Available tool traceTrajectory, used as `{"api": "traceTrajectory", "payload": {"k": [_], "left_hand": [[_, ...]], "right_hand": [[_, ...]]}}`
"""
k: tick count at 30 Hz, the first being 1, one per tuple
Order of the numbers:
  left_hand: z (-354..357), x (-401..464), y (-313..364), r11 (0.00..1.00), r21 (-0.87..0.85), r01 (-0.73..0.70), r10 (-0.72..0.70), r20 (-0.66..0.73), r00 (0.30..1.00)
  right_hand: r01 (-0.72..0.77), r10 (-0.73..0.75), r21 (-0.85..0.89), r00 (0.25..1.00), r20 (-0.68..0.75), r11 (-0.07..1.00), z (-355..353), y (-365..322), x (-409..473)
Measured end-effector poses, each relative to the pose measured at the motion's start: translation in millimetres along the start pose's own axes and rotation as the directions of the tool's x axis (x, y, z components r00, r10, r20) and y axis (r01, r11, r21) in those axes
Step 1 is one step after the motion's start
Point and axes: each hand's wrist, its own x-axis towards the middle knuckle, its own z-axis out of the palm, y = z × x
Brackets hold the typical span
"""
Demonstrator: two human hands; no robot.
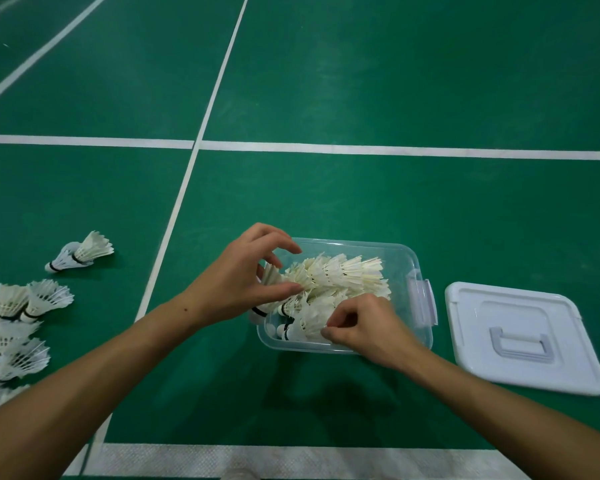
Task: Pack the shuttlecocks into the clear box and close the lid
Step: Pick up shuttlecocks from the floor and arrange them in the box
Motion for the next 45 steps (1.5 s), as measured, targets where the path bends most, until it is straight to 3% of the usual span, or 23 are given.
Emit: {"api": "traceTrajectory", "payload": {"k": [7, 13, 22, 27, 35, 39, 45], "left_hand": [[7.8, -2.1, -4.3, 1.0, -0.014, 0.006, -0.006, 0.034, 0.999], [13.6, -2.3, -3.6, 0.999, -0.035, -0.01, 0.013, 0.07, 0.997], [20.8, 11.6, 17.1, 0.99, 0.01, -0.142, 0.14, 0.097, 0.985], [38.4, 24.1, 27.0, 0.964, 0.112, -0.242, 0.231, 0.105, 0.967], [30.8, 19.5, 15.6, 0.973, 0.104, -0.204, 0.189, 0.142, 0.972], [24.9, 1.3, -8.2, 0.933, 0.295, -0.205, 0.137, 0.235, 0.962], [43.6, -2.4, -22.6, 0.79, 0.522, -0.322, 0.162, 0.329, 0.93]], "right_hand": [[-0.113, 0.087, 0.104, 0.969, 0.233, 0.988, -4.7, -0.2, 15.3], [-0.102, 0.056, 0.143, 0.955, 0.29, 0.984, -17.5, -5.5, 13.1], [0.133, -0.121, 0.239, 0.991, -0.062, 0.962, -57.4, -41.1, -13.6], [0.149, -0.13, 0.263, 0.988, -0.087, 0.953, -45.1, -45.3, -10.3], [0.096, -0.05, 0.23, 0.978, -0.201, 0.968, -53.7, -18.0, -24.0], [0.062, -0.02, 0.203, 0.98, -0.198, 0.977, -49.9, 0.6, -38.3], [0.073, -0.06, 0.098, 0.99, -0.125, 0.992, -32.1, 3.5, -39.0]]}}
